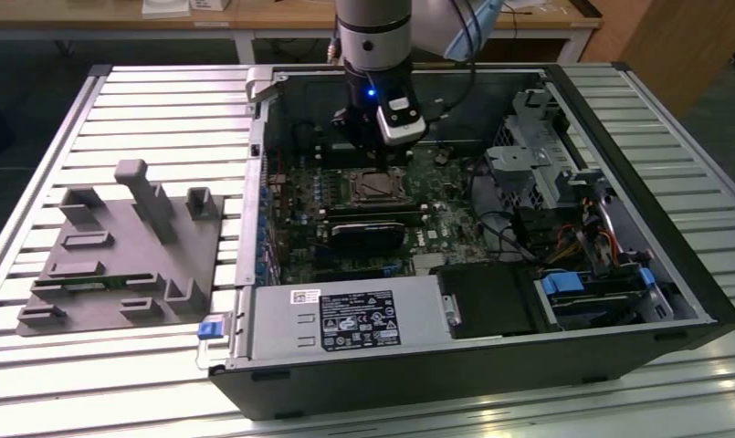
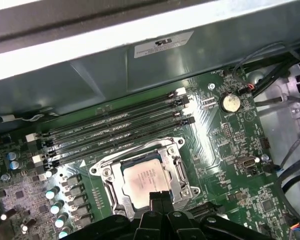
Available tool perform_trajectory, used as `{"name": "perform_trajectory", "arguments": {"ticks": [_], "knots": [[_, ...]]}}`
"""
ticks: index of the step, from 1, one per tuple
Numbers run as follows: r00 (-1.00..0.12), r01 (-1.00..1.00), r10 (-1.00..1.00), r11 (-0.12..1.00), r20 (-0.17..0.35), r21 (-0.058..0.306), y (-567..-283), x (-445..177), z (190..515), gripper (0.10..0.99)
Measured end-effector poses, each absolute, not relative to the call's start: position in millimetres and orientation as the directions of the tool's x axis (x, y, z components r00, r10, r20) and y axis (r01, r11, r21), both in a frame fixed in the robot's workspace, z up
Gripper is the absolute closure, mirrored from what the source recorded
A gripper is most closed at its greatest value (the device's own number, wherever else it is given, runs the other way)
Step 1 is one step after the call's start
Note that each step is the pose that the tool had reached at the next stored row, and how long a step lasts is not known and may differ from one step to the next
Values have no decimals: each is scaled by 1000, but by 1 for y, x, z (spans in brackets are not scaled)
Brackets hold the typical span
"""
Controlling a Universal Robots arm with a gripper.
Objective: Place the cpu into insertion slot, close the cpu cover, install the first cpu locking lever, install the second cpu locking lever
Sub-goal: 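Install the second cpu locking lever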
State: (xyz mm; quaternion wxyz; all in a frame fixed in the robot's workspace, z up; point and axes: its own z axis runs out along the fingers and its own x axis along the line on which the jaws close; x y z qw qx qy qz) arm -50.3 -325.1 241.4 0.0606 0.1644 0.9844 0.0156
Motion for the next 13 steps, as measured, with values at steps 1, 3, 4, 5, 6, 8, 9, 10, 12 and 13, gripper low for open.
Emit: {"name": "perform_trajectory", "arguments": {"ticks": [1,3,4,5,6,8,9,10,12,13], "knots": [[-939,322,326,945,-114,51,-325,-50,242,980],[-939,322,326,945,-114,51,-325,-50,243,980],[-939,322,326,945,-114,51,-325,-50,243,980],[-939,322,326,945,-114,51,-325,-50,243,980],[-939,322,326,945,-114,51,-325,-50,243,980],[-939,322,325,945,-114,51,-325,-50,243,980],[-939,322,325,946,-114,50,-326,-50,243,980],[-939,322,325,945,-114,50,-326,-50,243,980],[-939,322,326,945,-114,51,-327,-50,243,980],[-939,322,326,945,-114,51,-327,-50,243,980]]}}
